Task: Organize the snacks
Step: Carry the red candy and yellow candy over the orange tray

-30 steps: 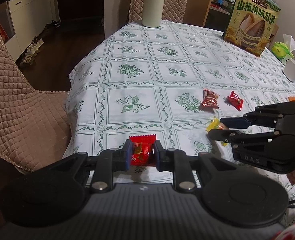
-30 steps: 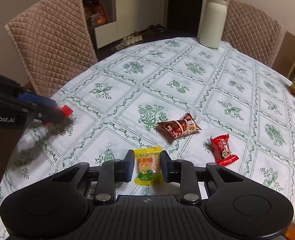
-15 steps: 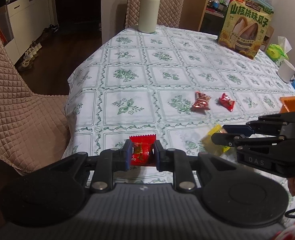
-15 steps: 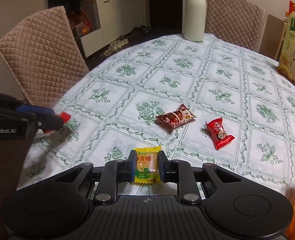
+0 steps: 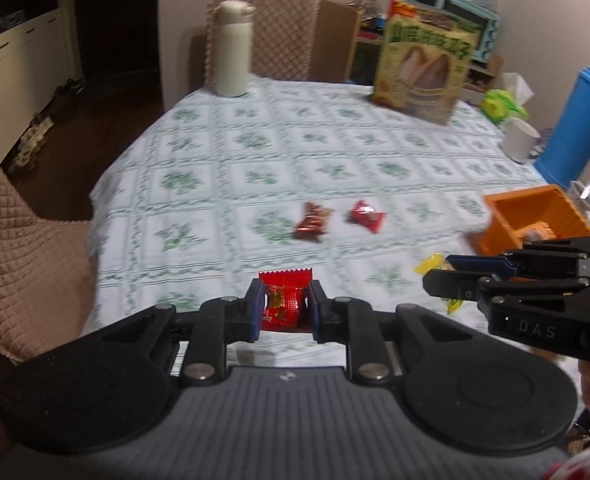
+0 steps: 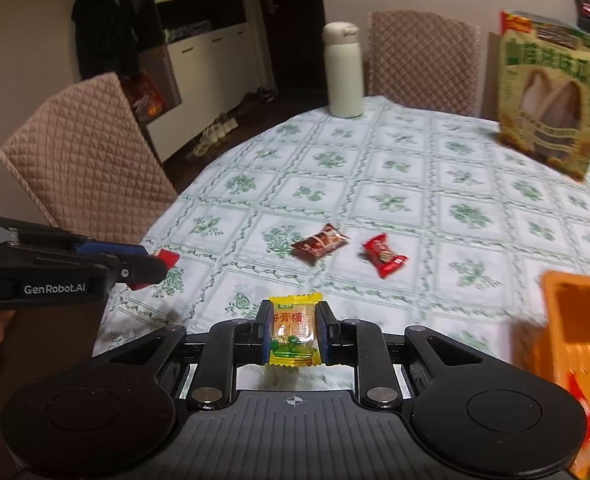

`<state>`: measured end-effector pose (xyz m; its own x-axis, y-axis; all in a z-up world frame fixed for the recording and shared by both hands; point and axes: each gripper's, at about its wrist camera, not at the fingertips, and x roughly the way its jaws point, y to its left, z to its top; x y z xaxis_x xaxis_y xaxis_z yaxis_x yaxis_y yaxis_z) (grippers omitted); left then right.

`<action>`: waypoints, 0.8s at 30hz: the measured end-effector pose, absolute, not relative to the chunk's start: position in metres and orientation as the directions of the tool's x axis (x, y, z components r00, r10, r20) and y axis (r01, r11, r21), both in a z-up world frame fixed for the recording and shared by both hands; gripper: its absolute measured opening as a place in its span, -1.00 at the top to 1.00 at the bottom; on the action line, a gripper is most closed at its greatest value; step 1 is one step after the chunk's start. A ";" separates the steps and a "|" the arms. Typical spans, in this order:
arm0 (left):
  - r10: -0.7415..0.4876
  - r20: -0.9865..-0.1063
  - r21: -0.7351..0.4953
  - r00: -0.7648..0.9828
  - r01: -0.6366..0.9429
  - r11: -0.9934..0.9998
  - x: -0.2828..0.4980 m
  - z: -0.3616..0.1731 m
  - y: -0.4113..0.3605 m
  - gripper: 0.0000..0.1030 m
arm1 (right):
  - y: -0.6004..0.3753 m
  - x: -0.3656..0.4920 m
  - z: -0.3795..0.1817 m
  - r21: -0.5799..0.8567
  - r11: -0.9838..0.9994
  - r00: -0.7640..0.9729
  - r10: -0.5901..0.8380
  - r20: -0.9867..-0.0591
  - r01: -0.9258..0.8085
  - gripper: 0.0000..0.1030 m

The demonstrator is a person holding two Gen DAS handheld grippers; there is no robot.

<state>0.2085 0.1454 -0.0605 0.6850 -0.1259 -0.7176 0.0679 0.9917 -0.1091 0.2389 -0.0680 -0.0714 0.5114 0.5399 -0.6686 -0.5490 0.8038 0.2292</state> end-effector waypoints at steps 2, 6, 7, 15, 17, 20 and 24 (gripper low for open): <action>-0.146 -0.709 -0.111 0.690 0.095 0.989 0.204 -0.055 0.132 0.60 | -0.081 0.232 -0.065 0.239 0.811 0.522 0.539 -0.661 -0.534 0.57; -0.184 -0.696 -0.115 0.694 0.145 0.983 0.198 -0.044 0.103 0.60 | -0.113 0.219 -0.055 0.263 0.825 0.546 0.536 -0.644 -0.501 0.57; -0.193 -0.693 -0.115 0.694 0.158 0.981 0.197 -0.042 0.095 0.60 | -0.122 0.215 -0.052 0.268 0.829 0.552 0.534 -0.640 -0.492 0.57; -0.282 -0.677 -0.122 0.679 0.274 0.954 0.192 -0.031 0.021 0.60 | -0.200 0.194 -0.039 0.283 0.875 0.614 0.478 -0.628 -0.393 0.57; -0.301 -0.675 -0.122 0.673 0.301 0.946 0.192 -0.030 0.002 0.60 | -0.222 0.190 -0.038 0.282 0.889 0.630 0.456 -0.629 -0.362 0.57; -0.325 -0.672 -0.122 0.666 0.333 0.935 0.192 -0.029 -0.024 0.60 | -0.253 0.186 -0.038 0.279 0.907 0.650 0.421 -0.632 -0.316 0.57; -0.346 -0.670 -0.122 0.657 0.361 0.924 0.194 -0.029 -0.055 0.60 | -0.293 0.182 -0.036 0.275 0.924 0.673 0.383 -0.633 -0.267 0.57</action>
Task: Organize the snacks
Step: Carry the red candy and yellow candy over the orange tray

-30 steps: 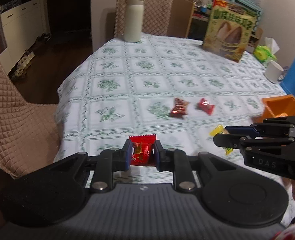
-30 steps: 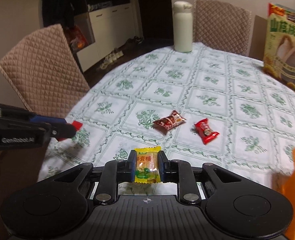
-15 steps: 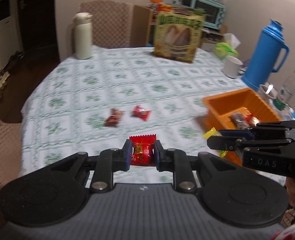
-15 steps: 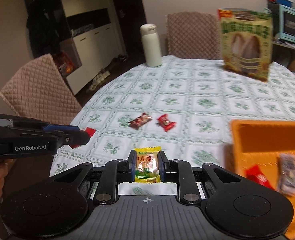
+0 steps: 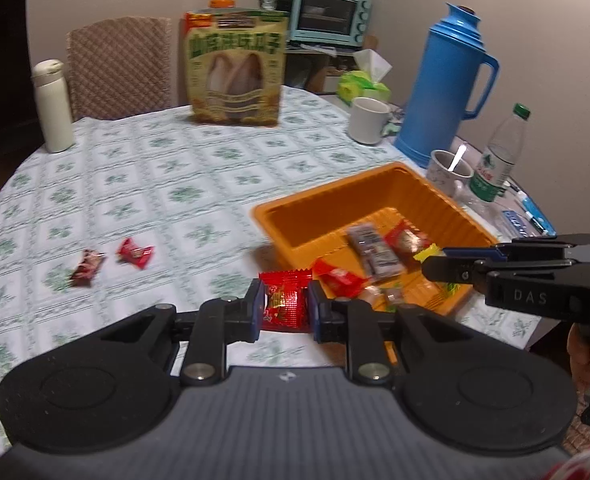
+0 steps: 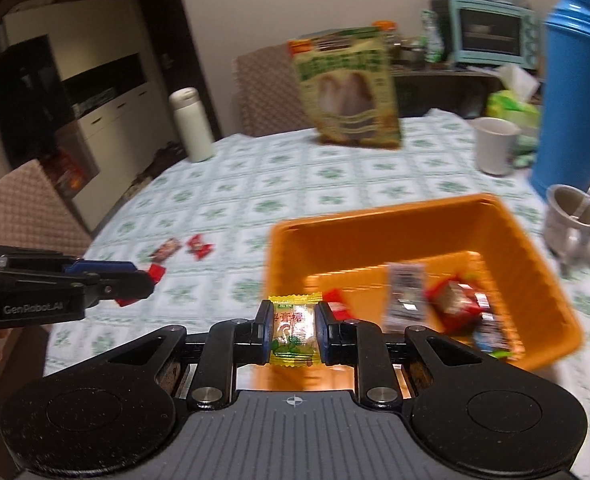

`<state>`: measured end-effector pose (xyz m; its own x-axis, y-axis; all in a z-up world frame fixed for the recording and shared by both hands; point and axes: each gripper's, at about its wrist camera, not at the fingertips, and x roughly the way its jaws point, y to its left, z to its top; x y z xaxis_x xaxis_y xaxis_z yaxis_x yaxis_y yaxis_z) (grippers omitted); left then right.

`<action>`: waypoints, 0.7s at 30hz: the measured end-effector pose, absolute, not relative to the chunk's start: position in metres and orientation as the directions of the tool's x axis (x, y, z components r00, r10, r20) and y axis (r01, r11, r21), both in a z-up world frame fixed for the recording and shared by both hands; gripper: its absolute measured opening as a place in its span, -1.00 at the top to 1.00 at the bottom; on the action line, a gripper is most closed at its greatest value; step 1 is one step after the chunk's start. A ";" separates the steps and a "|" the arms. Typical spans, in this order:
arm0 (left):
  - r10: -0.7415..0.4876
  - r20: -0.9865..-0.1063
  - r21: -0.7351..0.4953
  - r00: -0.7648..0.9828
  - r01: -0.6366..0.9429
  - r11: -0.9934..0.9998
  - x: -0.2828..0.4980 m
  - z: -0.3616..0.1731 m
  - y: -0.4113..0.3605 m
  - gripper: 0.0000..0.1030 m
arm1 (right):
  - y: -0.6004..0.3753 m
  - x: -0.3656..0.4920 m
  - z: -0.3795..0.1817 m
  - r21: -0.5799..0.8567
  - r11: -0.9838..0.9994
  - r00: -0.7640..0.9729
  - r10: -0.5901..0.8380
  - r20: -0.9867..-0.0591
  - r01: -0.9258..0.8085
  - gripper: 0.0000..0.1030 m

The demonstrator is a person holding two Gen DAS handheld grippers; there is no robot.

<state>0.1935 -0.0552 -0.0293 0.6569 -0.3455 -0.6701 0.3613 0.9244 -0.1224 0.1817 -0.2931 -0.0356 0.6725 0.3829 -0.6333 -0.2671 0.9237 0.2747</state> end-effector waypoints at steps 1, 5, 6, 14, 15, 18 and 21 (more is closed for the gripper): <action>-0.348 -0.671 -0.122 0.655 0.366 0.923 0.194 -0.030 -0.062 0.60 | -0.301 0.181 -0.035 0.271 0.928 0.678 0.373 -0.634 -0.258 0.57; -0.353 -0.672 -0.126 0.651 0.370 0.921 0.198 -0.033 -0.085 0.60 | -0.327 0.183 -0.036 0.259 0.936 0.685 0.350 -0.639 -0.237 0.57; -0.353 -0.672 -0.126 0.651 0.370 0.921 0.198 -0.034 -0.090 0.60 | -0.333 0.183 -0.036 0.255 0.938 0.685 0.347 -0.641 -0.235 0.57; -0.349 -0.675 -0.123 0.650 0.368 0.922 0.203 -0.040 -0.128 0.60 | -0.363 0.197 -0.045 0.241 0.938 0.677 0.347 -0.649 -0.249 0.57; -0.347 -0.676 -0.121 0.651 0.366 0.923 0.204 -0.041 -0.132 0.60 | -0.366 0.199 -0.047 0.242 0.937 0.675 0.349 -0.650 -0.252 0.57; -0.338 -0.678 -0.117 0.653 0.358 0.926 0.206 -0.043 -0.140 0.60 | -0.371 0.205 -0.051 0.243 0.934 0.669 0.358 -0.651 -0.264 0.57; -0.327 -0.681 -0.110 0.655 0.350 0.930 0.210 -0.044 -0.146 0.60 | -0.375 0.212 -0.056 0.241 0.930 0.660 0.366 -0.656 -0.276 0.57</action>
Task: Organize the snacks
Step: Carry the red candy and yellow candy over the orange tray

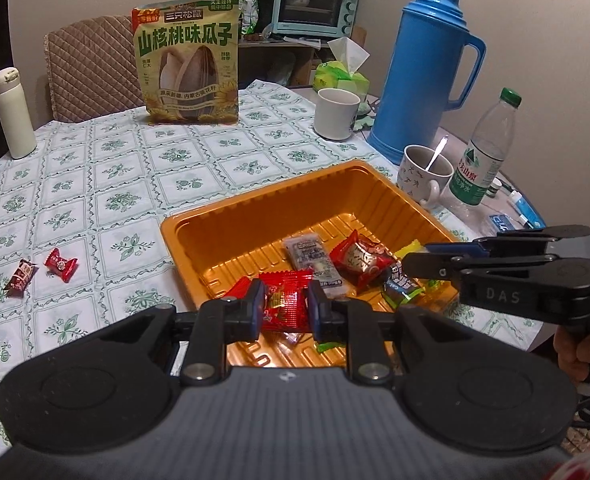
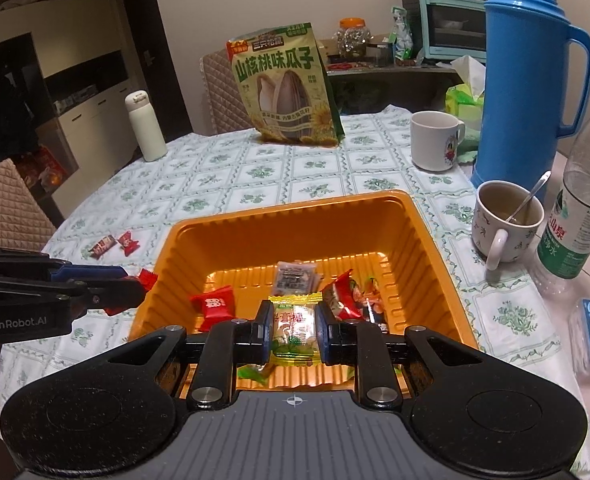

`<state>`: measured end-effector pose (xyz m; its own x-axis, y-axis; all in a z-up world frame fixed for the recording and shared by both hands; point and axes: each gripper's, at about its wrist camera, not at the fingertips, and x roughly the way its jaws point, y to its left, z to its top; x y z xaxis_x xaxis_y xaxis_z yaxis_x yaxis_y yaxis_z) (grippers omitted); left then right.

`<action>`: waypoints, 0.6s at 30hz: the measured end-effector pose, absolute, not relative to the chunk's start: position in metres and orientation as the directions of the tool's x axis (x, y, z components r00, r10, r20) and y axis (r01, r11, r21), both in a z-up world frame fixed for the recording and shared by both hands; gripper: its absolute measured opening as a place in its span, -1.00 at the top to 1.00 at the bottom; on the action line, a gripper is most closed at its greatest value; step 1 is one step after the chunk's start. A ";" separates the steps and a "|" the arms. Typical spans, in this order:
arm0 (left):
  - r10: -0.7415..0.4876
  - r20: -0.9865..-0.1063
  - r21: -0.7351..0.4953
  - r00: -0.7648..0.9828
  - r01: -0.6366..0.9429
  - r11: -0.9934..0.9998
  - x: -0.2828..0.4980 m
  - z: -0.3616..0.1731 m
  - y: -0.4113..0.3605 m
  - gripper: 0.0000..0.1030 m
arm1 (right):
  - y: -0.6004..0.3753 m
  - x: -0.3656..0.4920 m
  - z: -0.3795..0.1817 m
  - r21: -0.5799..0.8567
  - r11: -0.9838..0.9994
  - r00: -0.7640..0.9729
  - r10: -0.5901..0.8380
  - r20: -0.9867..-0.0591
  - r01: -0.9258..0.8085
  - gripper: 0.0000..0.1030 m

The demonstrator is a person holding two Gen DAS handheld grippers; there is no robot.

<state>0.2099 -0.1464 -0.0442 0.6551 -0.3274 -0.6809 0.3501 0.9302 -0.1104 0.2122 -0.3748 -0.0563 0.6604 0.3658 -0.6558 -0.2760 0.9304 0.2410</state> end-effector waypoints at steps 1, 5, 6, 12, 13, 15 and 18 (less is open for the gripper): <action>-0.324 -0.682 -0.108 0.656 0.347 0.931 0.211 -0.044 -0.148 0.60 | -0.376 0.214 -0.058 0.241 0.929 0.657 0.368 -0.658 -0.279 0.57; -0.312 -0.684 -0.102 0.660 0.337 0.936 0.215 -0.044 -0.152 0.60 | -0.378 0.222 -0.063 0.246 0.924 0.647 0.380 -0.661 -0.292 0.57; -0.308 -0.685 -0.099 0.661 0.334 0.937 0.216 -0.044 -0.153 0.60 | -0.378 0.224 -0.064 0.247 0.923 0.645 0.383 -0.661 -0.295 0.57; -0.291 -0.687 -0.088 0.666 0.321 0.943 0.218 -0.043 -0.156 0.60 | -0.379 0.232 -0.069 0.255 0.916 0.634 0.399 -0.663 -0.310 0.57; -0.288 -0.688 -0.086 0.666 0.319 0.944 0.218 -0.043 -0.156 0.60 | -0.379 0.234 -0.070 0.256 0.915 0.632 0.401 -0.663 -0.312 0.57; -0.283 -0.688 -0.085 0.668 0.313 0.946 0.218 -0.043 -0.155 0.60 | -0.380 0.236 -0.071 0.258 0.913 0.630 0.405 -0.663 -0.316 0.57; -0.278 -0.690 -0.083 0.669 0.309 0.948 0.219 -0.043 -0.155 0.60 | -0.380 0.238 -0.073 0.263 0.909 0.624 0.413 -0.664 -0.322 0.57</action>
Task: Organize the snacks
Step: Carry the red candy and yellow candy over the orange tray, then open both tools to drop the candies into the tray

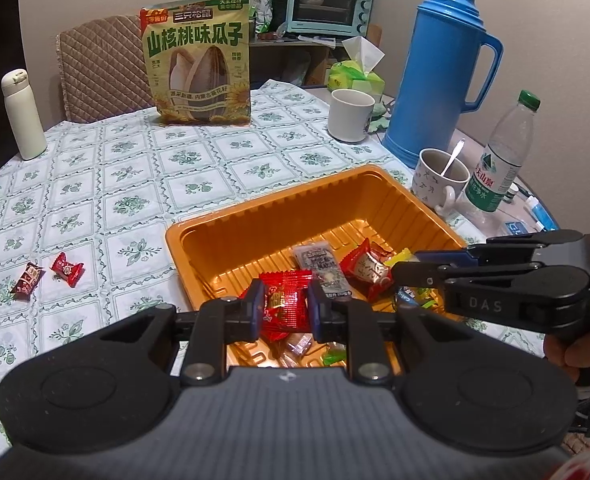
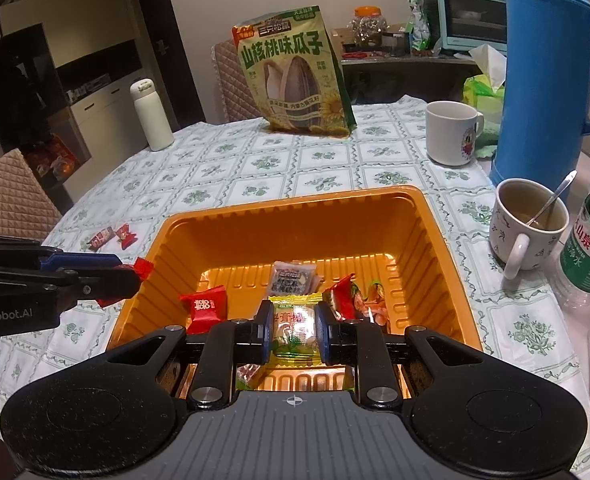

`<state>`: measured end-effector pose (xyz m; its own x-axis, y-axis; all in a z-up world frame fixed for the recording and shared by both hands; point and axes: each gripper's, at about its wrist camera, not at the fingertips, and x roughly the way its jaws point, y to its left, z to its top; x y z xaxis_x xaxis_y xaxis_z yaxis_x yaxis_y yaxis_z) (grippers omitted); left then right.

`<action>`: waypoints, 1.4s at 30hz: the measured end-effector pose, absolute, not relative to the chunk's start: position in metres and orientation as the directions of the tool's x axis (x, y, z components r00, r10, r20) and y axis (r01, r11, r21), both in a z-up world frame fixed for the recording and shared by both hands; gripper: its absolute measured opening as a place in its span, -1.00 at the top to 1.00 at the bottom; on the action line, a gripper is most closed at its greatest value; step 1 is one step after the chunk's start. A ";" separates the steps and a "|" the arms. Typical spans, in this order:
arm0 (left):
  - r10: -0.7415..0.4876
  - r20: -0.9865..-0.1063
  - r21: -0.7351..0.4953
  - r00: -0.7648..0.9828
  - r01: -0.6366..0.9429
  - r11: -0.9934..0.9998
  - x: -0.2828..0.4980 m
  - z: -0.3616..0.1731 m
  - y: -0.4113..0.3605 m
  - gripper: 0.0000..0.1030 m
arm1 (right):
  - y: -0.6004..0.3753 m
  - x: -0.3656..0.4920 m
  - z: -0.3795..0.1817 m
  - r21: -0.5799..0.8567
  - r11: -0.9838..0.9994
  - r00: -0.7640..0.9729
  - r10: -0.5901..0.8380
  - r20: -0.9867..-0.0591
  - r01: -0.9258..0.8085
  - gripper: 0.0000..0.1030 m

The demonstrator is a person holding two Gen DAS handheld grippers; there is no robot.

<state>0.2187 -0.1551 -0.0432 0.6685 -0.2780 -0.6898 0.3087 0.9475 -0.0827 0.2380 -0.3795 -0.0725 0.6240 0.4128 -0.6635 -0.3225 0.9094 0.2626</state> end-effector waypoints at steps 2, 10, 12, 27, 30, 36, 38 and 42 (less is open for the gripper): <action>-0.277 -0.691 -0.083 0.668 0.307 0.948 0.219 -0.043 -0.155 0.60 | -0.379 0.240 -0.073 0.265 0.905 0.620 0.421 -0.662 -0.333 0.56; -0.278 -0.692 -0.080 0.666 0.311 0.947 0.218 -0.044 -0.159 0.60 | -0.380 0.243 -0.072 0.282 0.906 0.622 0.422 -0.659 -0.316 0.51; -0.279 -0.693 -0.083 0.665 0.311 0.947 0.217 -0.044 -0.159 0.60 | -0.382 0.243 -0.071 0.282 0.907 0.624 0.420 -0.659 -0.313 0.49; -0.290 -0.705 -0.093 0.647 0.321 0.943 0.217 -0.051 -0.168 0.60 | -0.398 0.237 -0.074 0.282 0.923 0.627 0.385 -0.677 -0.262 0.44; -0.300 -0.706 -0.105 0.642 0.324 0.940 0.218 -0.051 -0.168 0.60 | -0.399 0.236 -0.073 0.286 0.921 0.630 0.389 -0.672 -0.263 0.44; -0.287 -0.713 -0.119 0.639 0.294 0.948 0.218 -0.053 -0.161 0.57 | -0.400 0.233 -0.070 0.292 0.919 0.632 0.393 -0.668 -0.263 0.39; -0.285 -0.713 -0.127 0.641 0.281 0.951 0.217 -0.051 -0.157 0.51 | -0.401 0.231 -0.069 0.296 0.919 0.635 0.394 -0.665 -0.261 0.29; -0.272 -0.708 -0.135 0.651 0.253 0.958 0.214 -0.046 -0.150 0.39 | -0.403 0.226 -0.067 0.303 0.920 0.647 0.390 -0.655 -0.248 -0.11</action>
